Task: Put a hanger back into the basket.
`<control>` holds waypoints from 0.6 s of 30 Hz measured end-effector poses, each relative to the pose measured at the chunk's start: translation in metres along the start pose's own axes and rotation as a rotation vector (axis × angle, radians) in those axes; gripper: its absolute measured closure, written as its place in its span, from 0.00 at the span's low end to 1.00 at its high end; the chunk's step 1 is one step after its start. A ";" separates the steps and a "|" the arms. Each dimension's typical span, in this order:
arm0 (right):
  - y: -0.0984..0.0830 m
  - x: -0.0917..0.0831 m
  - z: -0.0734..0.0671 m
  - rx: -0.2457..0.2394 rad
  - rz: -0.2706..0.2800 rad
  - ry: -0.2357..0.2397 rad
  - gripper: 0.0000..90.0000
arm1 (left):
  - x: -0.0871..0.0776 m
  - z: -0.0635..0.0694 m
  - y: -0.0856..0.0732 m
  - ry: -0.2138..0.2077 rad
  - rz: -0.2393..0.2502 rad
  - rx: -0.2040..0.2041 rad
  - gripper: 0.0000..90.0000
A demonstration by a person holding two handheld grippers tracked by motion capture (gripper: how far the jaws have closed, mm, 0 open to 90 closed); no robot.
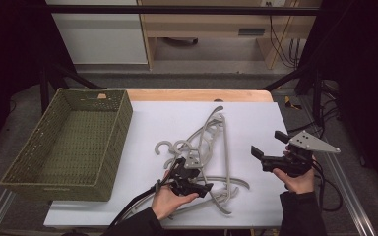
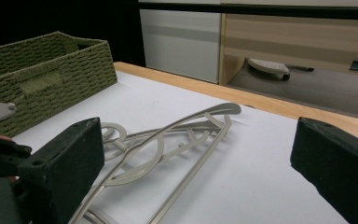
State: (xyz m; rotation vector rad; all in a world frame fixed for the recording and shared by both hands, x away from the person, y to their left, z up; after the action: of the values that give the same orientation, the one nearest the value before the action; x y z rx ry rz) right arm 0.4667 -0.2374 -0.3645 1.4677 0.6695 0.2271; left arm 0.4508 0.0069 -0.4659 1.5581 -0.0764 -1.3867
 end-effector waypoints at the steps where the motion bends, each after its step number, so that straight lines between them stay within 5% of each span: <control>1: 0.000 0.000 0.000 -0.001 0.000 0.000 0.03 | 0.002 0.000 0.000 0.007 -0.007 -0.005 0.40; 18: 0.000 0.000 0.000 0.001 0.002 0.002 0.03 | 0.032 0.003 -0.009 0.029 -0.049 -0.073 0.39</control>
State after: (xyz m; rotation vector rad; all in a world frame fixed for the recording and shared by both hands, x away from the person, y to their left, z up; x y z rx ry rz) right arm 0.4667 -0.2375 -0.3644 1.4692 0.6694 0.2296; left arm 0.4543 -0.0104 -0.4941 1.5279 0.0299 -1.3896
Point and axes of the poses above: each handheld gripper's, and its own axes: x roughly forward along the jaws, y roughly out of its top, z roughly to its right, the point moved 5 cm from there along x, roughly forward along the jaws, and after that the axes turned 1 degree about -x, right-handed, at the moved point
